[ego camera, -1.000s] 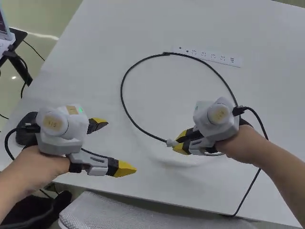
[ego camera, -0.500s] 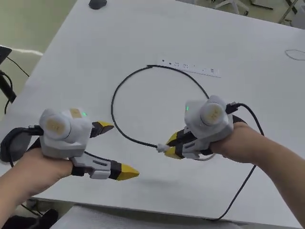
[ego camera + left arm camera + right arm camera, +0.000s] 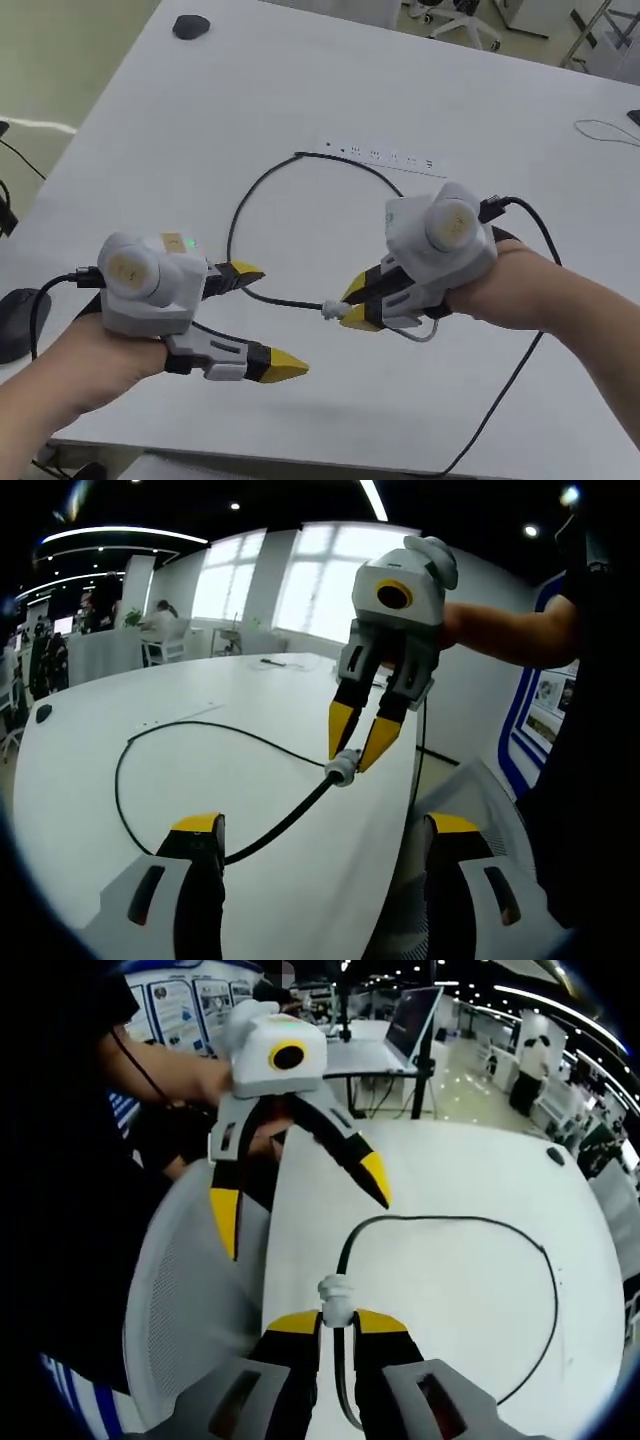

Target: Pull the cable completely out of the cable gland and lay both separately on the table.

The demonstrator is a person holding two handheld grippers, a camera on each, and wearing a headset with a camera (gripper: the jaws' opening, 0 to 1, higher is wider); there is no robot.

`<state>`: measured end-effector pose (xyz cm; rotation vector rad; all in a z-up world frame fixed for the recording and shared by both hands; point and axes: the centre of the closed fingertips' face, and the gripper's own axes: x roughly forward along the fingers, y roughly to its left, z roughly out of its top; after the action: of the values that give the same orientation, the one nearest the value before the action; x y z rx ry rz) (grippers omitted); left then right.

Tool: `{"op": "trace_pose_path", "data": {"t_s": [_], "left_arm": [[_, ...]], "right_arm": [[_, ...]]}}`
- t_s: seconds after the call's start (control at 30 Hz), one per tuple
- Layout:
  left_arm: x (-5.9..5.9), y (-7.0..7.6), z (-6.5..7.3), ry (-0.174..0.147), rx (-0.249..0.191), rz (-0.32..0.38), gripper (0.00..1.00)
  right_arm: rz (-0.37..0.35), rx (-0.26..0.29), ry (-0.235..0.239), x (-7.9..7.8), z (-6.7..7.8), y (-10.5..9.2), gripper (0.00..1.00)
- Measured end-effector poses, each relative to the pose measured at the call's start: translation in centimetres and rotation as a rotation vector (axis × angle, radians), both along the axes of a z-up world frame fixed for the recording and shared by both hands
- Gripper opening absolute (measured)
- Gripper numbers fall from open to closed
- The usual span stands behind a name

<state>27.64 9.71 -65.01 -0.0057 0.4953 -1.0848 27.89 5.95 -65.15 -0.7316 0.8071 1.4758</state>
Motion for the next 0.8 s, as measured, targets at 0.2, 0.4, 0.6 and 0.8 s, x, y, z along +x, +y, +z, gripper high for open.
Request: {"op": "trace_pose_path", "data": {"t_s": [0.2, 0.4, 0.6, 0.8], "left_arm": [[0.7, -1.2, 0.8, -0.024, -0.025, -0.033, 0.76], [0.8, -2.4, 1.0, -0.047, -0.020, -0.077, 0.66], [0.6, -3.5, 1.2, -0.047, -0.035, -0.102, 0.55], [0.6, -4.2, 1.5, -0.046, -0.060, -0.108, 0.48]], "right_arm": [[0.032, -0.002, -0.001, -0.2, 0.4, 0.0, 0.06], [0.047, -0.007, -0.001, -0.4, 0.7, -0.1, 0.06], [0.056, 0.001, -0.002, -0.5, 1.1, -0.1, 0.06], [0.067, 0.001, -0.001, -0.7, 1.2, -0.5, 0.06]]}}
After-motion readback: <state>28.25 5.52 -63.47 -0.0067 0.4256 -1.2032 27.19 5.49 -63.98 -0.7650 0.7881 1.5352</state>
